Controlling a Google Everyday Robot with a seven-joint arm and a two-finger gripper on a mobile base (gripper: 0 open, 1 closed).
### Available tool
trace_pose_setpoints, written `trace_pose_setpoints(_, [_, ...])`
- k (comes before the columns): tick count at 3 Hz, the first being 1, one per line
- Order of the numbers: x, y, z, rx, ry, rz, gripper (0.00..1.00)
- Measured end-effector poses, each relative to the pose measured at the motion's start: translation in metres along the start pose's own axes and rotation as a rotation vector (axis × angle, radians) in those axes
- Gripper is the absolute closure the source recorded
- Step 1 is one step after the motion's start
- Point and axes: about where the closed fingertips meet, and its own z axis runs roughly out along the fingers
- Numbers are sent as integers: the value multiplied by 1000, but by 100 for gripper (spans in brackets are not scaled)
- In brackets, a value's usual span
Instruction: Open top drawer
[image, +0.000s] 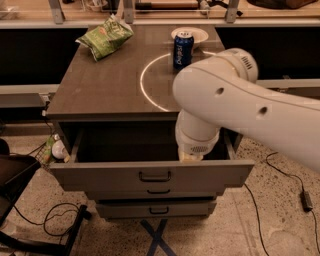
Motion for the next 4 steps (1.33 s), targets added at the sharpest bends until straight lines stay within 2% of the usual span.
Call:
trace_pose_setpoints(1, [17, -7, -16, 31, -9, 19, 100])
trace_pose_setpoints(3, [30, -47, 32, 102, -25, 11, 100])
trace_pose_setpoints(4, [28, -70, 62, 116, 9, -13, 100])
